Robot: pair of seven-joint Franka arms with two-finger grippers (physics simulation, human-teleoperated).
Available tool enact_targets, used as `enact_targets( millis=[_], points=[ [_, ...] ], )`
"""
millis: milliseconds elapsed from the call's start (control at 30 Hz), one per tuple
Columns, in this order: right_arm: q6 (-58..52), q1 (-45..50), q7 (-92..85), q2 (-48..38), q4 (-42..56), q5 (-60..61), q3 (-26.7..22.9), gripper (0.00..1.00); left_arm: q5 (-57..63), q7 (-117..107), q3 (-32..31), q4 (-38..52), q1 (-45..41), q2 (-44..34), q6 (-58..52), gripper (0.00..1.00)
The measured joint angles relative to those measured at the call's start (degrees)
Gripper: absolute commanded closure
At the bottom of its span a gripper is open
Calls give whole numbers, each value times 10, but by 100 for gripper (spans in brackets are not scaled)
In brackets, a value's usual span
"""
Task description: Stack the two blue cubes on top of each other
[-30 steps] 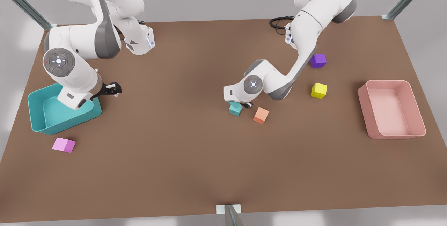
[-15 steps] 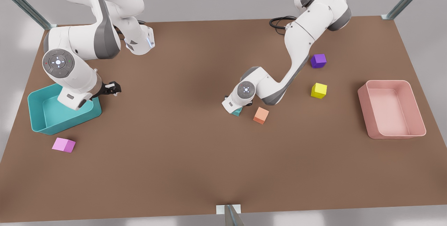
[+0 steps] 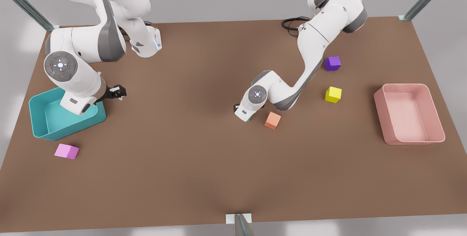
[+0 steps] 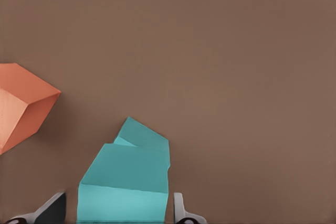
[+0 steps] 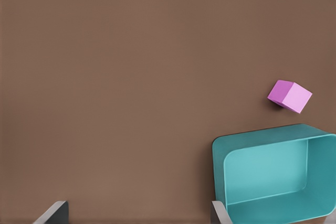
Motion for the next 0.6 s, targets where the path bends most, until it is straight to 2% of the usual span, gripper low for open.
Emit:
enact_targets(
  millis=[167,233,300,333,400,433,500,600],
  points=[
    [0,0,-1,0,0,0,0,0,-7,-30,-28,9,42,-60,-38,0],
    [0,-1,-2,0,0,0,0,0,-8,-35,-42,127,110,-81,-120,0],
    [0,-1,-2,0,0,0,0,0,2,-12,-48,219,230,-92,-221,0],
    [0,-1,-3,0,0,0,0,0,7,7,-27,230,257,-114,-264,0],
    [0,-1,-3,0,0,0,0,0,-1,60,101,191,204,-193,-331,0],
    [0,-1,-3,0,0,0,0,0,-12,86,141,182,183,-225,-361,0],
    [0,-1,-3,0,0,0,0,0,-39,135,175,177,164,-259,-414,0],
    [0,-1,-4,0,0,0,0,0,-65,198,192,177,161,-267,-468,0]
  ],
)
